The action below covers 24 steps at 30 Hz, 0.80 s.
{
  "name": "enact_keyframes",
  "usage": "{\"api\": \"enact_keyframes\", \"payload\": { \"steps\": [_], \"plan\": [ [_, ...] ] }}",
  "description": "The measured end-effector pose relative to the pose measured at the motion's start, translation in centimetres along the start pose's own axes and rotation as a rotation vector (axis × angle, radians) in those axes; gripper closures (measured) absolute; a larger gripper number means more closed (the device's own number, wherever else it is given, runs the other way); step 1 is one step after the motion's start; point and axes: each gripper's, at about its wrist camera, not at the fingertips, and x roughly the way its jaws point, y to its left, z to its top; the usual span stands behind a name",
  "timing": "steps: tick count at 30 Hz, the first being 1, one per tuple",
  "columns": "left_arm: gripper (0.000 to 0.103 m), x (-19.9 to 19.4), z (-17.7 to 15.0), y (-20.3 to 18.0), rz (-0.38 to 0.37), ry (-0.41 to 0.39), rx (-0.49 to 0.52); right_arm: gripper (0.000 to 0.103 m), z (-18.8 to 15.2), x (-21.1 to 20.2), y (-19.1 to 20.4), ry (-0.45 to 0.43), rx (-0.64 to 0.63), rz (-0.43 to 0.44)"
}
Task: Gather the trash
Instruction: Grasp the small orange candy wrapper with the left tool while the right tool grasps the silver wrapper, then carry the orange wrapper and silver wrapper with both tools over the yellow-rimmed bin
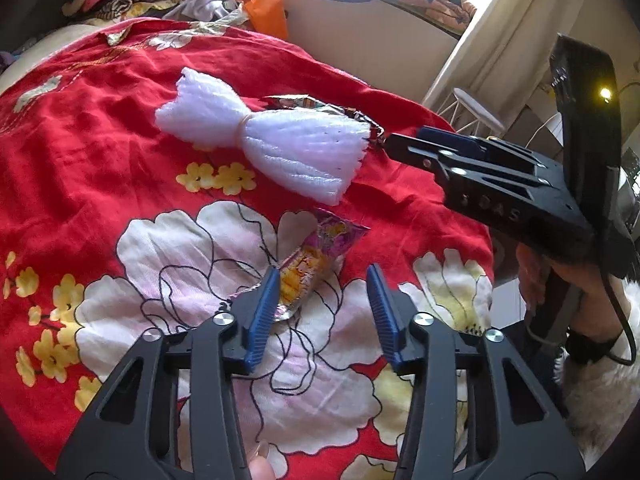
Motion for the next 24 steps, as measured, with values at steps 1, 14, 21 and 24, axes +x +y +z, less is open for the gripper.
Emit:
{"api": "enact_keyframes", "payload": {
  "steps": [1,14,21,24],
  "plan": [
    [0.075,0.1,-0.1,0.2,0.001,0.002,-0.005,0.060,0.2,0.5,0.0,0.010,-0.009,-0.005],
    [0.096,0.7,-0.6,0.5,0.016,0.021,-0.001,0.086,2.0,4.3,0.9,0.061,-0.048,-0.003],
    [0.100,0.5,-0.8,0.3,0.023,0.012,0.010,0.095,0.7,2.0,0.2,0.024,0.085,0.081],
    [0.101,0.4,-0.8,0.1,0.021,0.006,0.018,0.095,0.1,0.1,-0.1,-0.013,0.126,0.096]
  ]
}}
